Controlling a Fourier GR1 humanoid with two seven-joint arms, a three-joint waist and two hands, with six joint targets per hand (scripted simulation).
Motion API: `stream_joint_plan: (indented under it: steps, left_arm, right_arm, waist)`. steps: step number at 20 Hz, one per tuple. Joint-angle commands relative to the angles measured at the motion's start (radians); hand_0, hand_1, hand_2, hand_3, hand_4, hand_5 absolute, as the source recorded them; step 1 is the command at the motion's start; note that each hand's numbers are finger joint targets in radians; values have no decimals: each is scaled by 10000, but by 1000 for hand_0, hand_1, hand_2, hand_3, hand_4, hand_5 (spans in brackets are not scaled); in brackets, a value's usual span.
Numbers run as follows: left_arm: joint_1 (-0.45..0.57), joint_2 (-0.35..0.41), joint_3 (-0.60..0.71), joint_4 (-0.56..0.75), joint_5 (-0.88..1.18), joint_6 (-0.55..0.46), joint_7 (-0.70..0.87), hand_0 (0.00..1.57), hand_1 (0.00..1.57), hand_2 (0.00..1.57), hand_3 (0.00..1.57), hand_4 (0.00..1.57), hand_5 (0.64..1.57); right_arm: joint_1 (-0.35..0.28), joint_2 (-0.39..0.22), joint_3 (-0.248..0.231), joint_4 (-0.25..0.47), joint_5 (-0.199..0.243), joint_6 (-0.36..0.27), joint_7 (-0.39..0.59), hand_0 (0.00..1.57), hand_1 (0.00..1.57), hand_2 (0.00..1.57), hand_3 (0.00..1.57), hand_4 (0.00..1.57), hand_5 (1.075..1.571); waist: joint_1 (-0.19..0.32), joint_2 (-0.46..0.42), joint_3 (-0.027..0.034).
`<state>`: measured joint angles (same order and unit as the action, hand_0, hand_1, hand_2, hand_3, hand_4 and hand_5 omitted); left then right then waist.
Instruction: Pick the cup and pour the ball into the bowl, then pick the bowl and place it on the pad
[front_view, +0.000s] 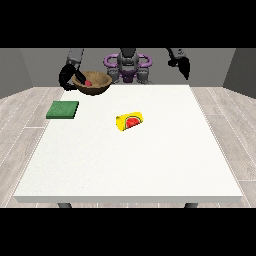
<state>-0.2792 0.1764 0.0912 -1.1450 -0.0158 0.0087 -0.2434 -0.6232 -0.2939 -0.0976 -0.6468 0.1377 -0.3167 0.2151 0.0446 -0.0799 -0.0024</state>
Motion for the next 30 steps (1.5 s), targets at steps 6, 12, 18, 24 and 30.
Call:
stream_joint_plan:
  steps: [6,12,18,24,30]
  left_arm:
    - [207,158,184,-474,85,-199,-227,0,0,0,0,1051,1435]
    - [-242,1737,1818,-328,1445,-1498,-908,0,0,0,0,1311,1525]
    - [-615,4224,3804,1058,2949,-3648,-1400,0,0,0,0,1280,1571]
    - [-999,5197,4517,1903,3445,-4312,-1633,0,0,0,0,1209,1563]
    - [-1039,5099,4488,1805,3406,-4200,-1989,0,0,0,0,1188,1558]
  right_arm:
    - [716,-1203,-946,-790,-616,986,-430,1571,1571,1571,750,787,1570]
    - [1155,-2567,-1568,-499,-841,1843,-1670,1571,1571,1571,0,911,1571]
    - [807,-2816,-2072,-671,-1154,1593,-1859,1571,1571,1571,0,820,1570]
    - [838,-2797,-2531,-200,-1360,1398,-2937,1571,1571,1571,0,757,1567]
    - [593,-3573,-2957,601,-1363,1115,-2594,1218,1218,1411,1299,0,1553]
  waist:
    - [81,760,27]
    - [265,1697,29]
    - [560,2586,14]
    - [491,3306,26]
    - [550,3747,29]
